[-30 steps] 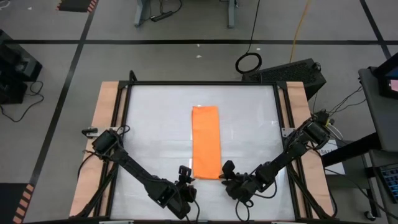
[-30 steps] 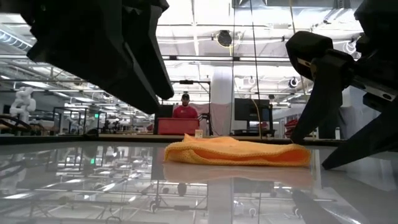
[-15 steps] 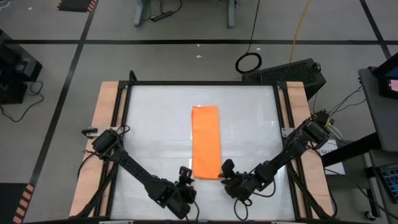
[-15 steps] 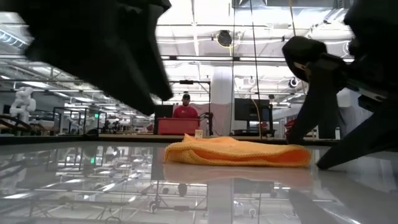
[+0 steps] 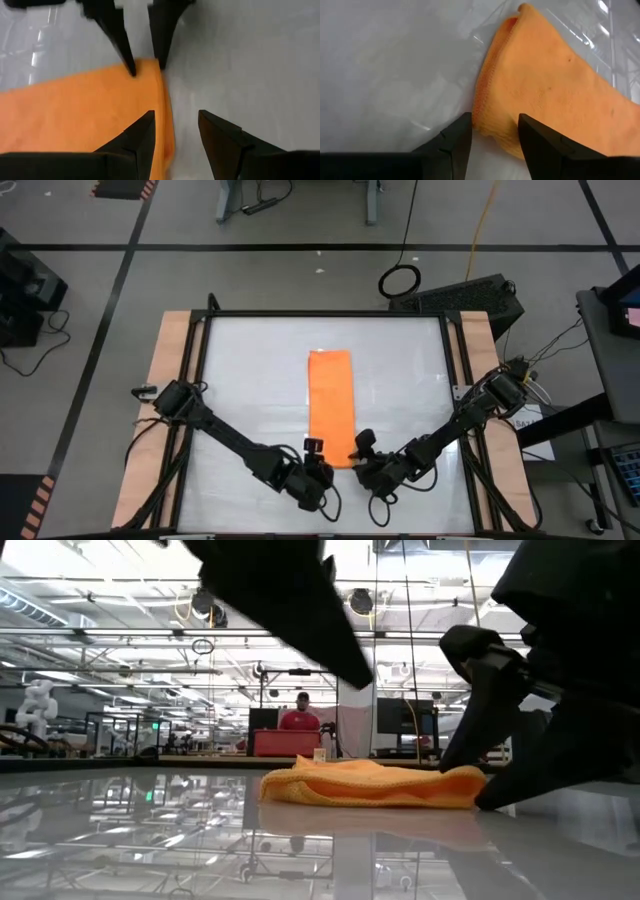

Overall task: Roll towel
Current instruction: Roll the orange towel

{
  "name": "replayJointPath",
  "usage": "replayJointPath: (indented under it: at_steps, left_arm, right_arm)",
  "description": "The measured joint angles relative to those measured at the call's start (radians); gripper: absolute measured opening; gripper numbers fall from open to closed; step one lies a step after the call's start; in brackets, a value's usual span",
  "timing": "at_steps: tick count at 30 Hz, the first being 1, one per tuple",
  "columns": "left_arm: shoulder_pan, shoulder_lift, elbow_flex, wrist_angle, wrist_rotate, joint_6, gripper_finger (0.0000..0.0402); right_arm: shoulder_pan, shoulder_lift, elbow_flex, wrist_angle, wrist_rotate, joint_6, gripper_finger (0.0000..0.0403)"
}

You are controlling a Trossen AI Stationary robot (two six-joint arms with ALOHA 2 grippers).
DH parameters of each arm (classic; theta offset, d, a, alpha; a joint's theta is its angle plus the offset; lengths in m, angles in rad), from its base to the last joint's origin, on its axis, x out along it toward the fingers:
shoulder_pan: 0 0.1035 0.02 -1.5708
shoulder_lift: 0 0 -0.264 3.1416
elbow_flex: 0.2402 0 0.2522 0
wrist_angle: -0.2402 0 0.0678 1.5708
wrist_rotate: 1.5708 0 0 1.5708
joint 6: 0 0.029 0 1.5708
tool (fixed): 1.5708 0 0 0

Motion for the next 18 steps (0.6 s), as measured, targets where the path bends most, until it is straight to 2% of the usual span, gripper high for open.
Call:
replayJointPath:
  at_steps: [6,13,18]
  left_arm:
    - [0.027,-0.016,0.001,0.148,0.055,0.071,0.0157]
    - [0.061,-0.014,0.000,0.323,0.060,0.084,0.0157]
    - [0.090,-0.014,-0.016,0.497,0.059,0.082,0.0157]
  right_arm:
    - [0.001,0.007,0.001,0.003,-0.002,0.064,0.0149]
    - [0.001,0.008,0.001,0.002,-0.011,0.166,0.0120]
    - [0.001,0.009,0.001,0.002,-0.017,0.176,0.0099]
